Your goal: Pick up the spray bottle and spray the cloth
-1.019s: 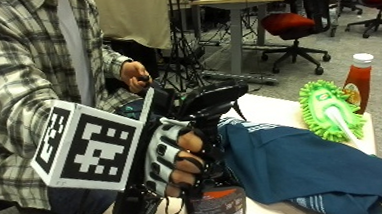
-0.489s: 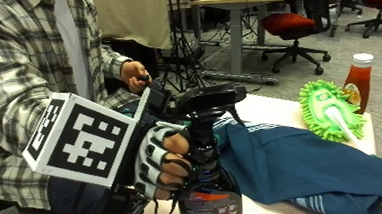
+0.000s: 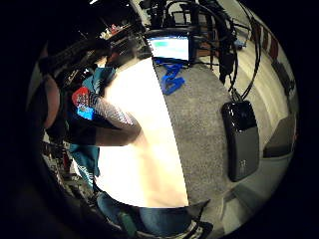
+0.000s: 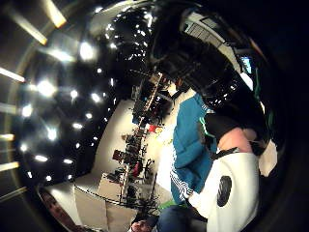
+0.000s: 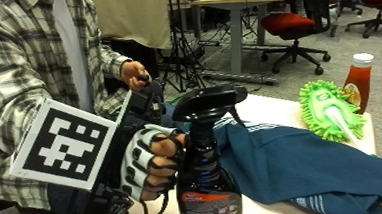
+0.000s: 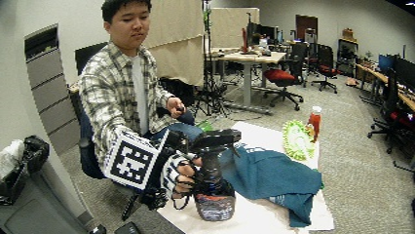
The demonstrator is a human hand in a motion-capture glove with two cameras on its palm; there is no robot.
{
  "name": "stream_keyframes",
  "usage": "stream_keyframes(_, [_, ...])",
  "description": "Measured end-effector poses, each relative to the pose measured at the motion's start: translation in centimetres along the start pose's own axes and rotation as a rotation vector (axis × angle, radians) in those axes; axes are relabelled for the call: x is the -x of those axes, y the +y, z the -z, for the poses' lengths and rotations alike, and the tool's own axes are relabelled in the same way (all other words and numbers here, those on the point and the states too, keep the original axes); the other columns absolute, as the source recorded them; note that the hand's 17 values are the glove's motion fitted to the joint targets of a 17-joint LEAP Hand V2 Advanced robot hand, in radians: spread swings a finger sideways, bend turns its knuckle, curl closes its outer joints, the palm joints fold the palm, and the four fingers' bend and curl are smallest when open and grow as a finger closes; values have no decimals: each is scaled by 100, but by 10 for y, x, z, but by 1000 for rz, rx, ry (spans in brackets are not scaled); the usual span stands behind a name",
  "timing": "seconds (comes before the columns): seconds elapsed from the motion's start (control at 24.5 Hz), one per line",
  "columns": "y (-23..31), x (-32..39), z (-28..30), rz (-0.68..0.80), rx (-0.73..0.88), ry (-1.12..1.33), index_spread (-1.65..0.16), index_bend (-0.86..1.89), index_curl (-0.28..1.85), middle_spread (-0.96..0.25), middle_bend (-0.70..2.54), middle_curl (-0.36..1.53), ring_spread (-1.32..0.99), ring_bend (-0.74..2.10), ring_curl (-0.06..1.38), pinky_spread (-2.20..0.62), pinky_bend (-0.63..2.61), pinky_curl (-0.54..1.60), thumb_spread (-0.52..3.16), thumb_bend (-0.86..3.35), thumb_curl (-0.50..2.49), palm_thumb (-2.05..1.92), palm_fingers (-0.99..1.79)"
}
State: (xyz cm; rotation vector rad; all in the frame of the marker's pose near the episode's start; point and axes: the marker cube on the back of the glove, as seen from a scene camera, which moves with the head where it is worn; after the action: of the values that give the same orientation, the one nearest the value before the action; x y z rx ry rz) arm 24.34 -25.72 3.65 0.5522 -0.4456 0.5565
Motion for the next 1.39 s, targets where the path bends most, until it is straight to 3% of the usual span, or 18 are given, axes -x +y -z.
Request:
stream_keyframes(0.33, [3,6,7,32,5,-39,-24,22,33,-18,39,60,-21,73,54,-12,63,52,99,-3,48,92,115])
stream_keyframes(0.57, [-3,11,0,48,55,-87,-26,9,33,-12,33,58,-15,58,53,1,53,53,99,-5,46,81,58])
stream_keyframes(0.73, [-7,12,-10,27,81,-140,-28,10,31,-7,18,51,-8,51,49,9,54,50,101,-6,44,73,35])
stream_keyframes(0.98, [-13,12,-15,29,83,-216,-30,9,26,-4,16,45,-3,47,42,16,54,43,103,-4,43,68,32])
stream_keyframes(1.39, [-13,12,-25,-55,40,-565,-30,13,25,-4,20,42,-3,54,40,19,46,38,102,0,46,81,44])
